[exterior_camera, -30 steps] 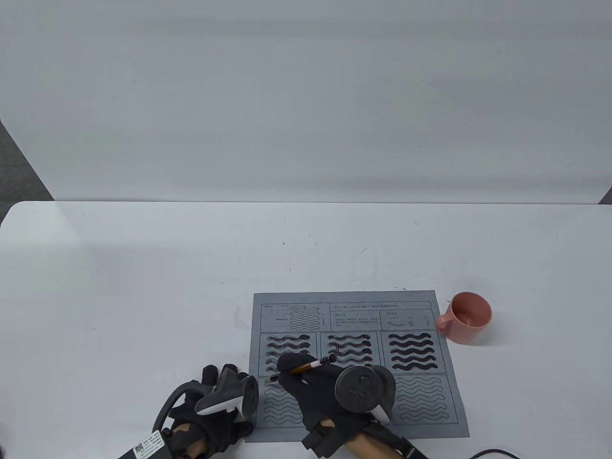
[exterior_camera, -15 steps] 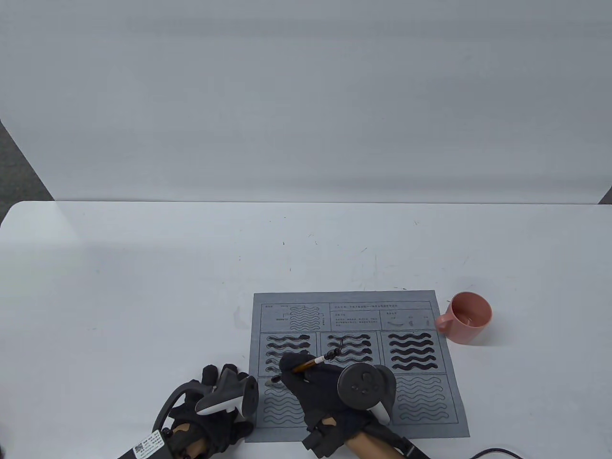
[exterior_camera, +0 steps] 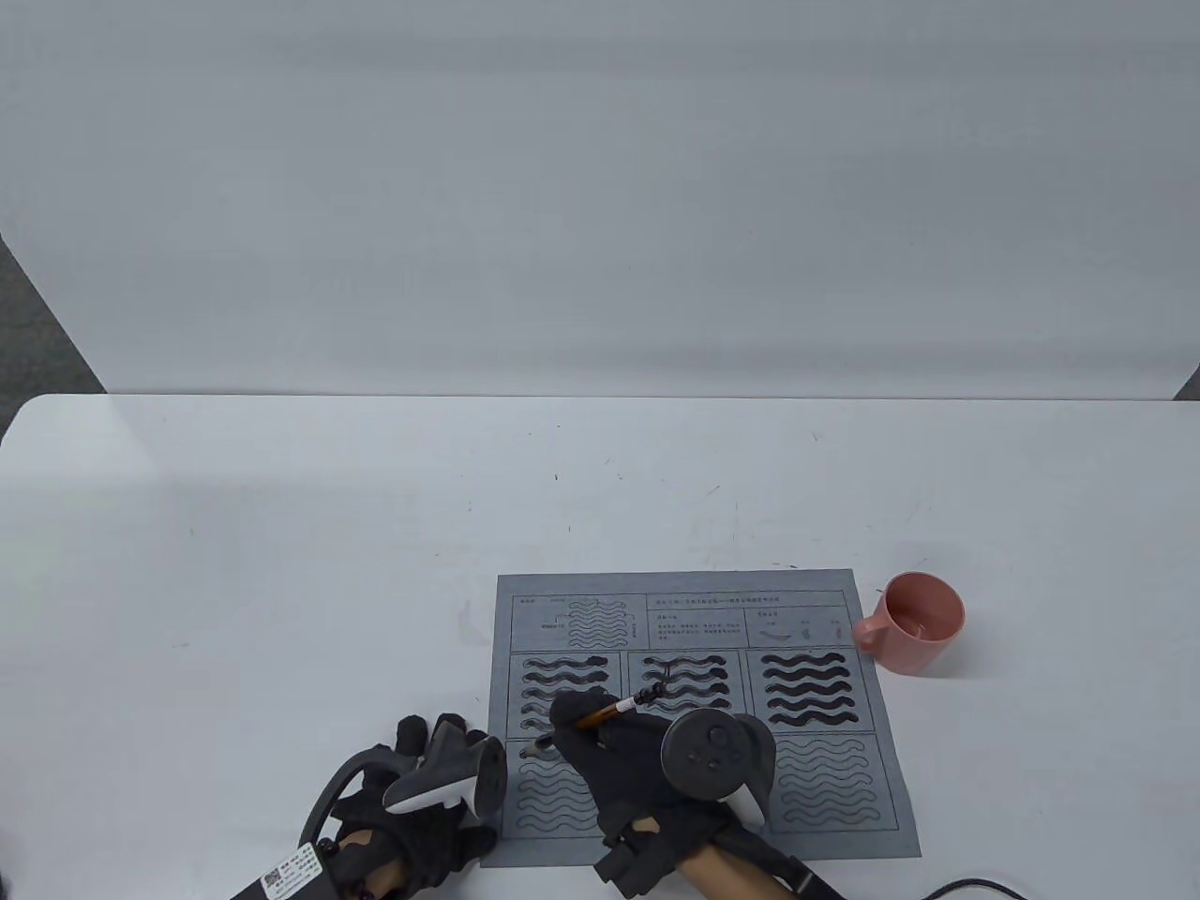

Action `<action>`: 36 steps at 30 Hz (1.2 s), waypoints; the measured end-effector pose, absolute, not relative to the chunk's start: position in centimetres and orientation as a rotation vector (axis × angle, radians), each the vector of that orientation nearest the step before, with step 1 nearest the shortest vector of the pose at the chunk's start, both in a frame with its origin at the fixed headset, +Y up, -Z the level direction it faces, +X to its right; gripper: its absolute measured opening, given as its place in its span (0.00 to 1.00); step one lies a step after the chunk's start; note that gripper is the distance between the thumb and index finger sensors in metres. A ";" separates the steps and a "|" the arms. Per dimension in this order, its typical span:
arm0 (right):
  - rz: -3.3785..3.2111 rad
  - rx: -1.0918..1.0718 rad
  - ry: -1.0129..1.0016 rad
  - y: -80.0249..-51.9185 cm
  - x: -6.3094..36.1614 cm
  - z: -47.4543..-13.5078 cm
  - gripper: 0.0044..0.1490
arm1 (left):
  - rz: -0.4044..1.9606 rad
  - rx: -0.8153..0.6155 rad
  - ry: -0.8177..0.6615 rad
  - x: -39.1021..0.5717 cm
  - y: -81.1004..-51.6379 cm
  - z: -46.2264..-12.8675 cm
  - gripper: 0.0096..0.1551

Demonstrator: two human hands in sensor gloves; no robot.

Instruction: Trace patterns on water writing practice cloth with Chinese brush

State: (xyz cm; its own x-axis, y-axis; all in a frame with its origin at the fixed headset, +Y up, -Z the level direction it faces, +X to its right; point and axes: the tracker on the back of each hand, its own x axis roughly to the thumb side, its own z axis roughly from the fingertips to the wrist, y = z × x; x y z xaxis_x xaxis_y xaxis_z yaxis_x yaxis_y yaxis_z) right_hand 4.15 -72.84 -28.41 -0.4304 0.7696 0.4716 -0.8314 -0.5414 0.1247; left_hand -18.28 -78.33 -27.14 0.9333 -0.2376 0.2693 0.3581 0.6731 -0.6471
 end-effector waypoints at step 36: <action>2.057 0.580 -0.147 -73.1 4.6 -28.3 0.21 | -0.338 -0.762 -0.168 -18.3 -78.3 -27.1 0.58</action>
